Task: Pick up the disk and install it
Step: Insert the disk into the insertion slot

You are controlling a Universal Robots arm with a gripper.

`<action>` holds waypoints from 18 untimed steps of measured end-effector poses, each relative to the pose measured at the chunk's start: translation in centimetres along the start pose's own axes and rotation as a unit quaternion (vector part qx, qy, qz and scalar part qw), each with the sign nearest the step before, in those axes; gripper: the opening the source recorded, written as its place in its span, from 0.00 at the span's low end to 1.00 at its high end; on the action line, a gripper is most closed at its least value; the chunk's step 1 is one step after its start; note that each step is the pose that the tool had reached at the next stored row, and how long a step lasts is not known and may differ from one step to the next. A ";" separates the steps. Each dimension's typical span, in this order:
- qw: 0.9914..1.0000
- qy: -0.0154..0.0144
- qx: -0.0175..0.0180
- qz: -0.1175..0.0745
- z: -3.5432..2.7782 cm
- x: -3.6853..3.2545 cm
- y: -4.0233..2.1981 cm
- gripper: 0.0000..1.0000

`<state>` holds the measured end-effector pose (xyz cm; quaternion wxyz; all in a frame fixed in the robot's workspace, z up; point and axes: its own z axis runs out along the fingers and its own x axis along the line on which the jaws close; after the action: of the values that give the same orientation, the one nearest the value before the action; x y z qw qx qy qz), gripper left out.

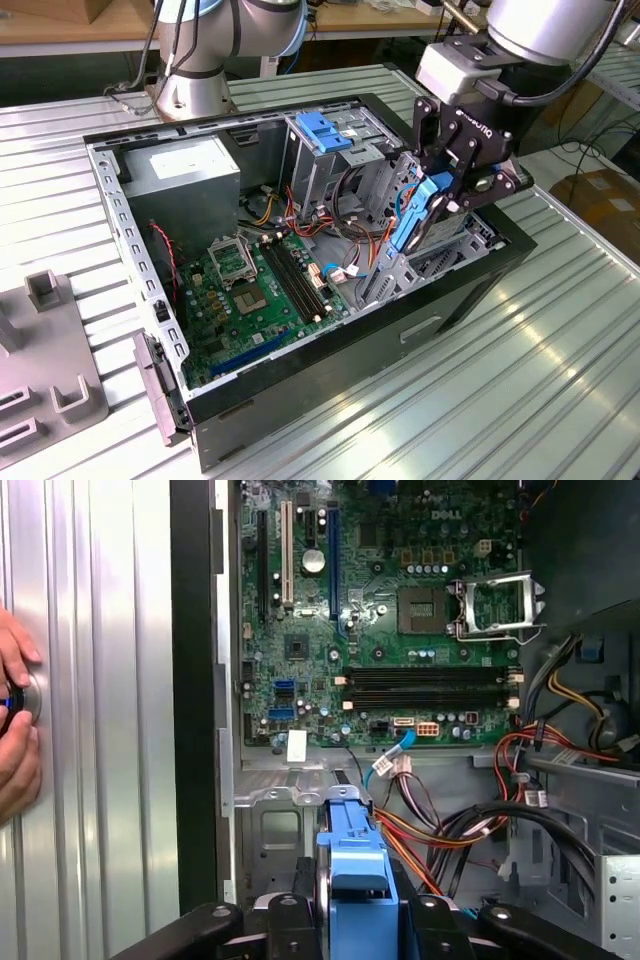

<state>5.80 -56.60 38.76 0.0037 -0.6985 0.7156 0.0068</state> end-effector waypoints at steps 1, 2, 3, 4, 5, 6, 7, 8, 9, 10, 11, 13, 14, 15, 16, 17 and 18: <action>1.000 0.000 -0.001 0.000 0.88 0.02 -0.01 0.37; 1.000 0.000 -0.001 0.000 1.00 0.02 -0.01 0.37; 1.000 0.000 -0.001 0.000 1.09 0.02 -0.01 0.37; 1.000 0.000 -0.001 0.000 1.17 0.02 -0.01 0.37; 1.000 0.000 -0.001 0.000 1.19 0.02 -0.01 0.37; 1.000 0.000 -0.001 0.000 1.19 0.02 -0.01 0.37; 1.000 0.000 -0.001 0.000 1.21 0.03 -0.01 0.37; 1.000 0.000 -0.001 0.000 1.23 0.02 -0.01 0.37; 1.000 0.000 -0.001 0.000 1.23 0.02 -0.01 0.37; 1.000 0.000 -0.001 0.000 1.23 0.03 -0.01 0.37; 1.000 0.000 -0.001 0.000 1.24 0.03 -0.01 0.37; 1.000 0.000 -0.001 0.000 1.24 0.03 -0.01 0.37; 1.000 0.000 -0.001 0.000 1.24 0.03 -0.01 0.37; 1.000 0.000 -0.001 0.000 1.24 0.03 -0.01 0.37; 1.000 0.000 -0.001 0.000 1.25 0.02 -0.01 0.37; 1.000 0.000 -0.001 0.000 1.25 0.03 -0.01 0.37; 1.000 0.000 -0.001 0.000 1.26 0.02 -0.01 0.37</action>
<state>5.80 -56.61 37.51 0.0031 -0.6984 0.7156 0.0073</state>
